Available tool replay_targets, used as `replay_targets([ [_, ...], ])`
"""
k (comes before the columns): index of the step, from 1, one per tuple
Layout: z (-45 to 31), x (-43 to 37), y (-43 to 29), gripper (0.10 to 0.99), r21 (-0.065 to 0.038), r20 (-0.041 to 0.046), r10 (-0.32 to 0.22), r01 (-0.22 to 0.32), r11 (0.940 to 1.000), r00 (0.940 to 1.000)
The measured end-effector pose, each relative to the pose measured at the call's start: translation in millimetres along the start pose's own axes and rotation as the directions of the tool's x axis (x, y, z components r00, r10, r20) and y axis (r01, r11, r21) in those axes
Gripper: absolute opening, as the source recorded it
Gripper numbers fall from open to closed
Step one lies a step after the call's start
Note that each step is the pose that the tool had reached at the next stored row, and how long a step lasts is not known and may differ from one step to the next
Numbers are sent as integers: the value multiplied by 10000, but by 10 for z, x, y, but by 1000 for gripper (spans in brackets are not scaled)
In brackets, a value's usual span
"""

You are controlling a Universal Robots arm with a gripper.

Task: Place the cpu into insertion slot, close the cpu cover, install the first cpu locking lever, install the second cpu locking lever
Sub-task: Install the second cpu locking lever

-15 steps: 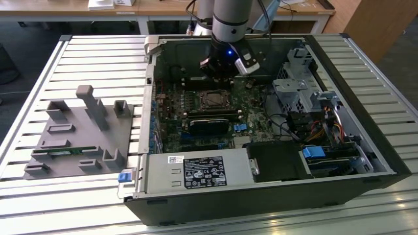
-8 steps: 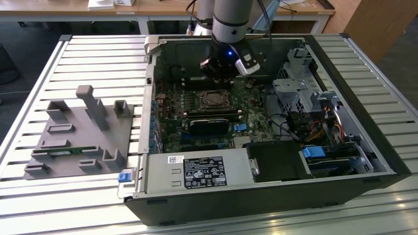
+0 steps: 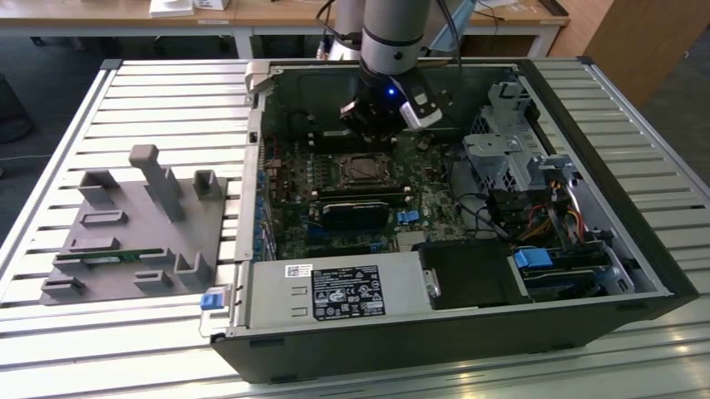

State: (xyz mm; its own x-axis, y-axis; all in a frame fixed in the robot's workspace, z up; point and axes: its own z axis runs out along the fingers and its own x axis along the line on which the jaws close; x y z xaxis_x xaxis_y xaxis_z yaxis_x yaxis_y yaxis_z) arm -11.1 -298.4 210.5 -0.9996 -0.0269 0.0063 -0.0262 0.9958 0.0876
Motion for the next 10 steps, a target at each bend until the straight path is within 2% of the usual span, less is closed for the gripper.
replay_targets([
  [10, -8, -1, -86, 118, 0, 0, 1, -1, 10000, 10000],
])
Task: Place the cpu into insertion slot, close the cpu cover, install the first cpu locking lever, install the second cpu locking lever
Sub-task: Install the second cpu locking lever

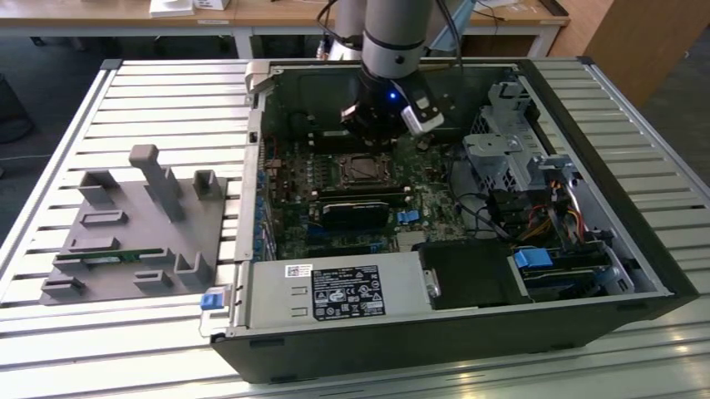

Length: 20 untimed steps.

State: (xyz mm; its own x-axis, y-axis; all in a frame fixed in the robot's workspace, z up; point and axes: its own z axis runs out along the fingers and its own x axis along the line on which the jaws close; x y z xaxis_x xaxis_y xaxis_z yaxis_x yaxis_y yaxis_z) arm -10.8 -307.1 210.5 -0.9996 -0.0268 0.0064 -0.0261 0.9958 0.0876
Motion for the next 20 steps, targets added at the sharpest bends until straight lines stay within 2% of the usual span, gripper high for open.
replay_targets([
  [4, -4, 1, -46, 118, -1, 0, 0, 0, 10000, 10000],
  [8, -13, 4, -157, 118, -1, -2, 25, -25, 10000, 10000],
  [11, -17, 5, -202, 118, 0, -2, 31, -31, 10000, 10000],
  [15, -55, 6, -210, 118, -1, 1, 63, -63, 10000, 10000],
  [20, -177, 6, -199, 118, -2, 9, 152, -152, 9999, 9999],
])
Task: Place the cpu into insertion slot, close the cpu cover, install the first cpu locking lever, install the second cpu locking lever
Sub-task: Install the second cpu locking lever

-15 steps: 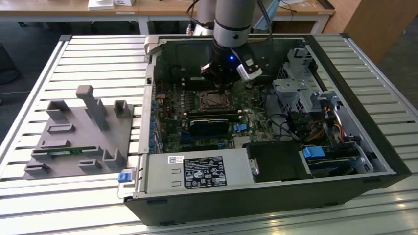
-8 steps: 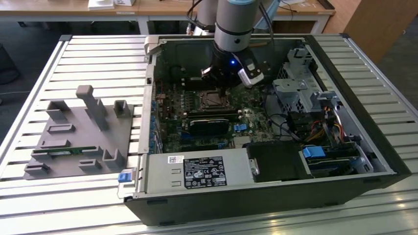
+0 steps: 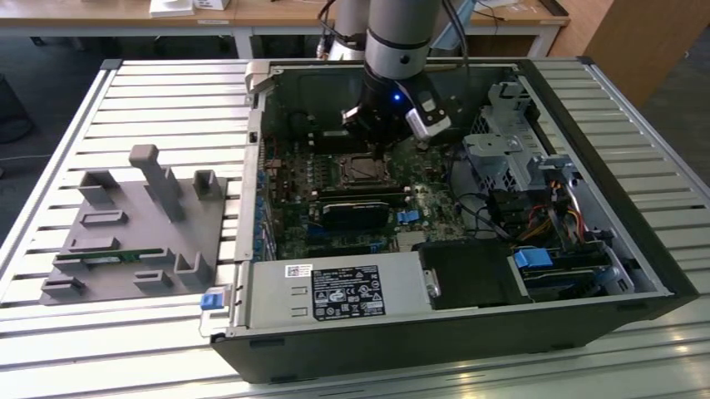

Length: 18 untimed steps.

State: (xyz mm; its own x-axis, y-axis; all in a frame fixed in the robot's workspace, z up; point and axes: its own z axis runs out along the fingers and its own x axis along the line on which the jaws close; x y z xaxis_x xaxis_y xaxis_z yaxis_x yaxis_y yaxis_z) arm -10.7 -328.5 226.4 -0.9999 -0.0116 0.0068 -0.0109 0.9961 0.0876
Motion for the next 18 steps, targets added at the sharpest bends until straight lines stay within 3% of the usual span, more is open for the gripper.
replay_targets([
  [3, -57, 1, 5, 118, 0, 15, 174, -174, 9998, 9998],
  [6, -64, 1, -19, 118, -10, 28, 332, -332, 9994, 9994],
  [15, -85, 4, -263, 118, -23, 29, 348, -348, 9994, 9994],
  [16, -86, 4, -280, 118, -54, 29, 349, -349, 9994, 9994],
  [18, -86, 4, -292, 118, -360, 21, 348, -347, 9987, 9994],
])
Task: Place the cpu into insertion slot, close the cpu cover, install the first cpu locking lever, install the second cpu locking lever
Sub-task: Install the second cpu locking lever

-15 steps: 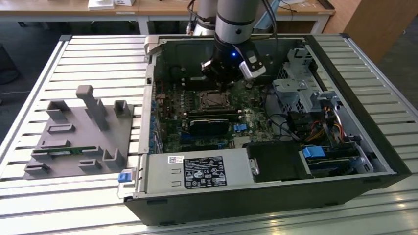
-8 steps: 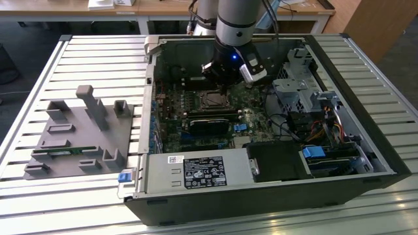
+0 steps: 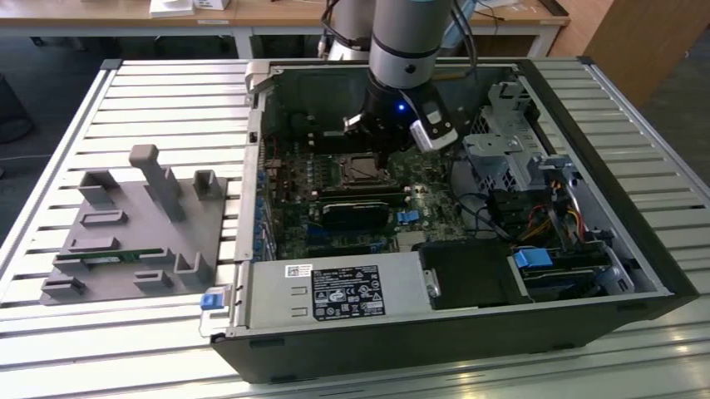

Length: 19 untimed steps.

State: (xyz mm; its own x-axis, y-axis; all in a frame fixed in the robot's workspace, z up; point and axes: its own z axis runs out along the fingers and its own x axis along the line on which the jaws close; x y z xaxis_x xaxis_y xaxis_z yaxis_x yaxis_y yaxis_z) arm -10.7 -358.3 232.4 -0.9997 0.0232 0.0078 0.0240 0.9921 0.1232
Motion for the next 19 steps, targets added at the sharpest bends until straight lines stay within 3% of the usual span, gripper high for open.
replay_targets([
  [2, 0, 0, -6, 118, -342, -11, -2, 1, 9994, 10000],
  [3, 1, 0, -12, 118, -402, -13, -2, 1, 9992, 10000],
  [10, -13, -4, -184, 118, -487, -14, -2, 1, 9988, 10000],
  [15, -18, -5, -253, 118, -489, -14, -2, 1, 9988, 10000],
  [19, -17, 102, -259, 118, -508, -14, -3, 2, 9987, 10000],
])
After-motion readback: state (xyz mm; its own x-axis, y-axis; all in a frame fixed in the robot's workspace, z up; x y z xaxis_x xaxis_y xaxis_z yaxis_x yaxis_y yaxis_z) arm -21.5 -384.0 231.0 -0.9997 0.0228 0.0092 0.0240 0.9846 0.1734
